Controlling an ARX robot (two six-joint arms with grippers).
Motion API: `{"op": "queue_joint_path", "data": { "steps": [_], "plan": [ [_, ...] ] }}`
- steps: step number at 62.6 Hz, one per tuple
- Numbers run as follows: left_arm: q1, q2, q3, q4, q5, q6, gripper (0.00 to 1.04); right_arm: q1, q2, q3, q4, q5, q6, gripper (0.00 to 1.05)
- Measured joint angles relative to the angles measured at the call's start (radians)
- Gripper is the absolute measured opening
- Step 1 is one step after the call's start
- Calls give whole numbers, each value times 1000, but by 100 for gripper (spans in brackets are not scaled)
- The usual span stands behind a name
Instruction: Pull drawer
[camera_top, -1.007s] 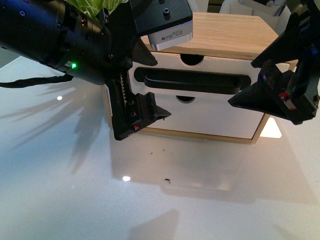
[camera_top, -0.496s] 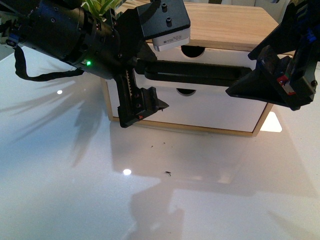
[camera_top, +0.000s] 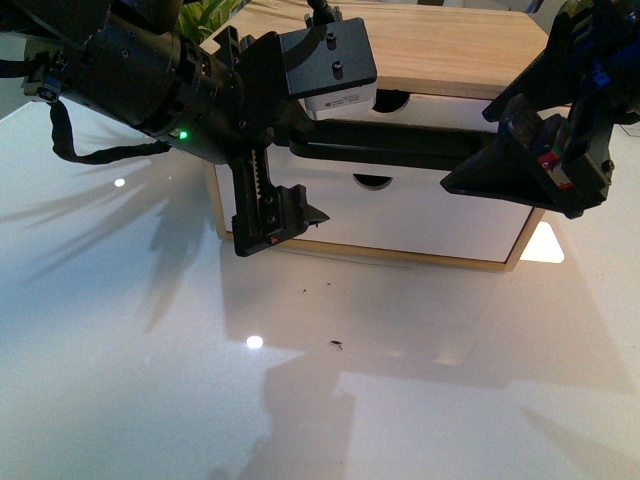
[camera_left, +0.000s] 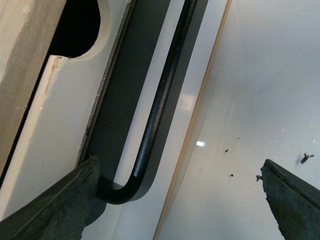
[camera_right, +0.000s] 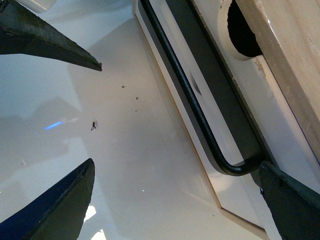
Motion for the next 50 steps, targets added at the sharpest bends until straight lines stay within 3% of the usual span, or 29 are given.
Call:
{"op": "queue_joint_path", "data": {
  "steps": [50],
  "plan": [
    [-23,27,39,-87,-9,113,97,41,161,106,26,24,-15,96]
  ]
}}
